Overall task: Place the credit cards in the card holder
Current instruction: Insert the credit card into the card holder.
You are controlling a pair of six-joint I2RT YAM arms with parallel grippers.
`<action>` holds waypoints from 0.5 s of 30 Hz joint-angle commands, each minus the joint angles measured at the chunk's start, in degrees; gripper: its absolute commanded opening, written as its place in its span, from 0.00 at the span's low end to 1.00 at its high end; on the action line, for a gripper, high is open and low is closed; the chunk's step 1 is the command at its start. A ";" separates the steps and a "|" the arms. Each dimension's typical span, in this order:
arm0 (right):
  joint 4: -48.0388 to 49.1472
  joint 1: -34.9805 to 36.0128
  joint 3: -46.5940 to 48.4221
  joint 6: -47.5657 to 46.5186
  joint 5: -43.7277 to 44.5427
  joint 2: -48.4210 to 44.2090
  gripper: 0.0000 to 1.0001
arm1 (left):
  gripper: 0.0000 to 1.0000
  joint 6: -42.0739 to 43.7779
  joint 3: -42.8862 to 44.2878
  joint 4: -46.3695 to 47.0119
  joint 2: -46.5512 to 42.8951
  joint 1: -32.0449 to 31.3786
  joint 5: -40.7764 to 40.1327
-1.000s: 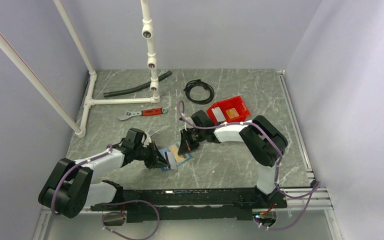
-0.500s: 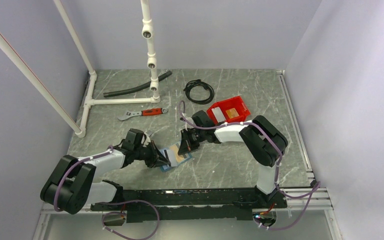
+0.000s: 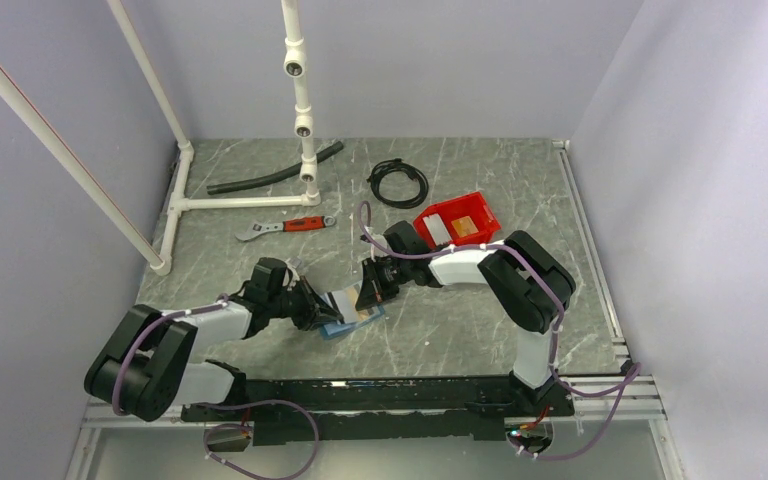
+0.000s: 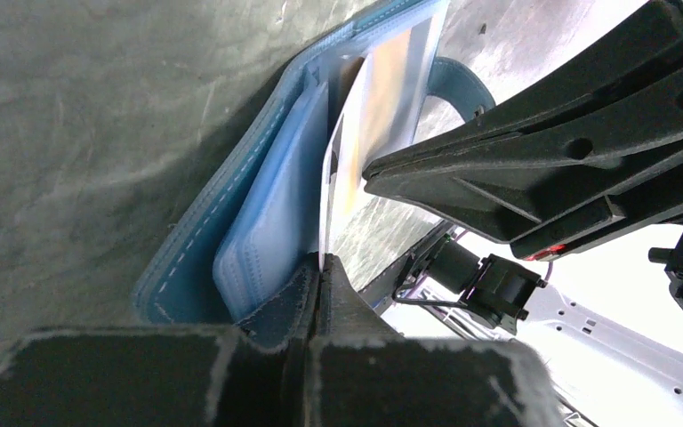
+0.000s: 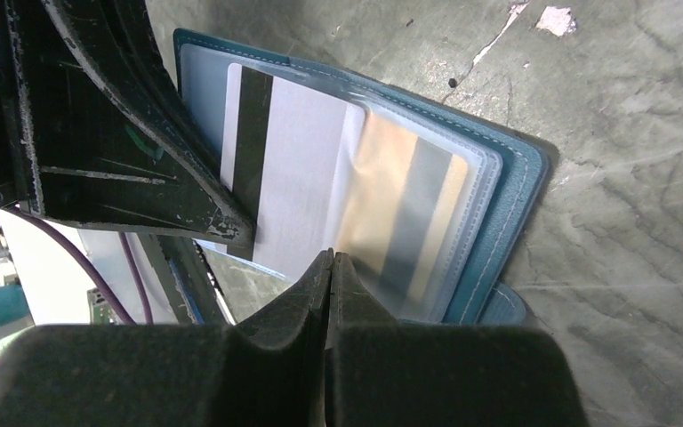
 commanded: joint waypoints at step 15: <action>-11.80 -1.91 3.14 -5.26 8.77 -5.53 0.12 | 0.00 -0.24 -1.06 12.37 8.15 0.12 3.32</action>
